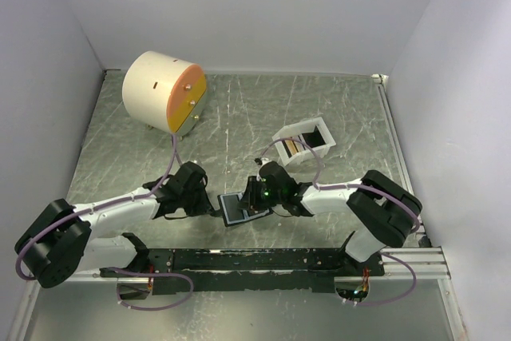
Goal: Put the credit cards into the card holder
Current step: Insert the credit card into the card holder.
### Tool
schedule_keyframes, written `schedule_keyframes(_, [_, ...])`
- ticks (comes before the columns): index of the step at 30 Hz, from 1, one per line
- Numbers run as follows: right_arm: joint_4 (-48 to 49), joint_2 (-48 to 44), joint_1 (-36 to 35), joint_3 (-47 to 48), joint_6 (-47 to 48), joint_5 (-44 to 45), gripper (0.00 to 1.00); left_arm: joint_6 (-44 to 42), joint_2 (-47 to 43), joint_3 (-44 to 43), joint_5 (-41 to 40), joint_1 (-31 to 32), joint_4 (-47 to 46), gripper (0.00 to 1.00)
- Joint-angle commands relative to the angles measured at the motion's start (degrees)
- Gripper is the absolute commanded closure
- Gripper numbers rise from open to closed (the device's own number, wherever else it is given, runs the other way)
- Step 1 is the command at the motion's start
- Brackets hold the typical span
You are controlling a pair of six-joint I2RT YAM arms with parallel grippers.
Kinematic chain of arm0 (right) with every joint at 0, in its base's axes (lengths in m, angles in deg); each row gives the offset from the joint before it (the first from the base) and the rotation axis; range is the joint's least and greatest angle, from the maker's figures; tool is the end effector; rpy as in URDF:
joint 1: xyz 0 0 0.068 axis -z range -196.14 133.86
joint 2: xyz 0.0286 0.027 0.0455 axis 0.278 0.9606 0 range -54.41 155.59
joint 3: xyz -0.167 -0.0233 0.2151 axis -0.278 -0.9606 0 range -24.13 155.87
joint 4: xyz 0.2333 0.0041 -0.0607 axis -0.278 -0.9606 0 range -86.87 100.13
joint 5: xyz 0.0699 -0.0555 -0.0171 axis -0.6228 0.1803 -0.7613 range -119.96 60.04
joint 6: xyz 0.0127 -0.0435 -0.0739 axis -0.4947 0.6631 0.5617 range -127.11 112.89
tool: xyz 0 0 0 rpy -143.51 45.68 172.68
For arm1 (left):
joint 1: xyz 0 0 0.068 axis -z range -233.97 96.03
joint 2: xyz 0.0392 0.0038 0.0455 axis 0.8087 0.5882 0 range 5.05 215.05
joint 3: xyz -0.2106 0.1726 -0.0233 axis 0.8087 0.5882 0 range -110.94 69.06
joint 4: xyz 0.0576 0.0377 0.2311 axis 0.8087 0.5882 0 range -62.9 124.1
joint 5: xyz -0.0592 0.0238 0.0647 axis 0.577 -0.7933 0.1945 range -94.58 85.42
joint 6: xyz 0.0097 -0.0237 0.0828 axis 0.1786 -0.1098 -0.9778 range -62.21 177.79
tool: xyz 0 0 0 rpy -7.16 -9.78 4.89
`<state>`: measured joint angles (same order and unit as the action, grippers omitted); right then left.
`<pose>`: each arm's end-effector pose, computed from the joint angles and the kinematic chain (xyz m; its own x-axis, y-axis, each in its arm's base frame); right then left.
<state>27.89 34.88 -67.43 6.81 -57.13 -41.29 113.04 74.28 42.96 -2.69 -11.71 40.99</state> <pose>0.1747 0.2420 0.1225 -0.9193 0.0546 -0.3899 -0.2395 0.7083 0.6640 0.1553 -0.1444 0.1257 -0.9171 -0.2762 -0.2876 -0.1193 0.8783 -0.4630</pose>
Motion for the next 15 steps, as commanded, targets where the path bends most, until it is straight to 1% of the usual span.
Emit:
schedule_keyframes(1, [0.1, 0.6, -0.9, 1.1, 2.1, -1.7, 0.80, -1.4, 0.5, -2.1, -2.6, 0.2, 3.4, 0.86])
schedule_keyframes(4, [0.5, 1.6, -1.1, 1.7, 2.3, -3.0, 0.83, -1.4, 0.0, -2.5, -3.3, 0.2, 4.1, 0.86])
schedule_keyframes(9, [-0.5, 0.9, -1.3, 1.8, 2.0, -2.1, 0.85, -2.0, 0.3, -4.2, -5.6, 0.1, 6.9, 0.85])
schedule_keyframes(13, [-8.5, -0.8, -1.3, 4.6, 4.3, 0.7, 0.75, -2.5, 0.4, -6.0, -7.3, -2.3, 11.1, 0.85])
schedule_keyframes(15, [-10.8, -2.0, -1.2, 5.2, 5.2, 1.9, 0.72, -2.6, -0.5, -6.1, -6.5, -4.1, 12.1, 0.81])
